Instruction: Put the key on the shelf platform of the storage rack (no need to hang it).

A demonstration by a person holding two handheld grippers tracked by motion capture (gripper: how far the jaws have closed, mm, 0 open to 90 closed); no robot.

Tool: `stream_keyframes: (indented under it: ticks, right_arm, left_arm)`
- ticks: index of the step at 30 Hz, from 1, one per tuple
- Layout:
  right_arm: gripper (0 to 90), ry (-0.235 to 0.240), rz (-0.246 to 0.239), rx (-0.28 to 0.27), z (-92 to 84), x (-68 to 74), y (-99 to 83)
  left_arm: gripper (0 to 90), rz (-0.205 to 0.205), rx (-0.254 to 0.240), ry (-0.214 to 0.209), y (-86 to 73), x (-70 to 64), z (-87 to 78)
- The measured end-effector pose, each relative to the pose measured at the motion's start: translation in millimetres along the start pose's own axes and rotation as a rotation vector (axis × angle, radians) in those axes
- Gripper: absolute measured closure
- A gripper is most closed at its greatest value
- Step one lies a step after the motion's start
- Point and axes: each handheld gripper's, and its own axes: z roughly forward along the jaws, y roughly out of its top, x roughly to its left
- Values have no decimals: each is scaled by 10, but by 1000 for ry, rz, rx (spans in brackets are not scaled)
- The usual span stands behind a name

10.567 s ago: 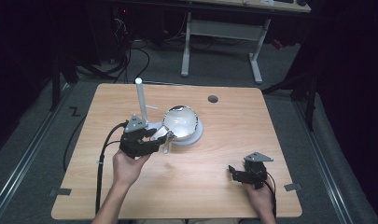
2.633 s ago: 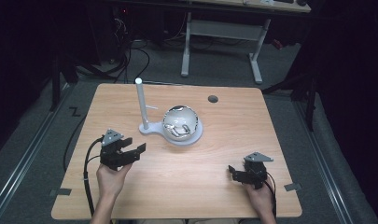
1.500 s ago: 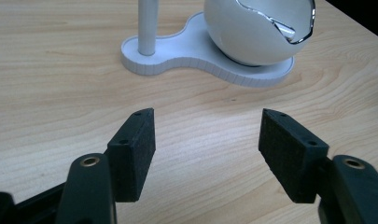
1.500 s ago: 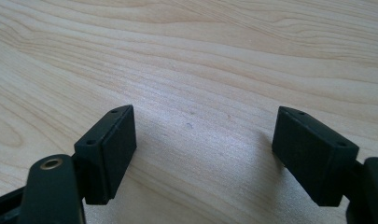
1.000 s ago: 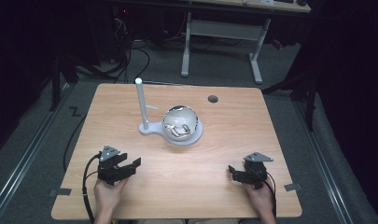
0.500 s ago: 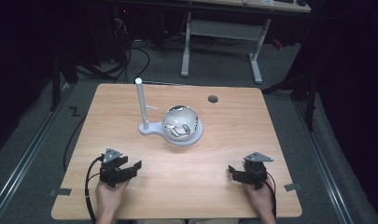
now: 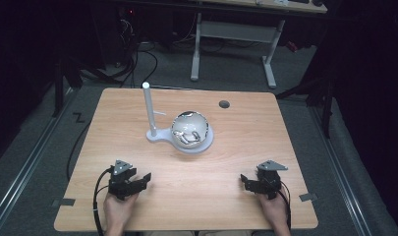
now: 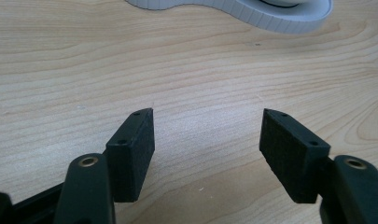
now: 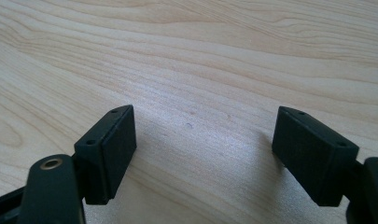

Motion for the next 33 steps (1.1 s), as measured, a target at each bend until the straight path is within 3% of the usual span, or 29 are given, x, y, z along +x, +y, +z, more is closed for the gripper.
stream_keyframes:
  ticks: [1,5,9,25,33]
  right_arm:
    - [221,0,0,0,0,0,0]
    - [221,0,0,0,0,0,0]
    - [221,0,0,0,0,0,0]
    - [221,0,0,0,0,0,0]
    - [222,0,-1,0,-1,2,-1]
  left_arm:
    - [360,23,40,43,4,29,-31]
    - [359,58,37,45,-38,60,-11]
    - [358,45,24,59,-79,58,3]
    - [344,97,-19,47,-223,93,34]
    - [314,166,-47,60,-331,98,53]
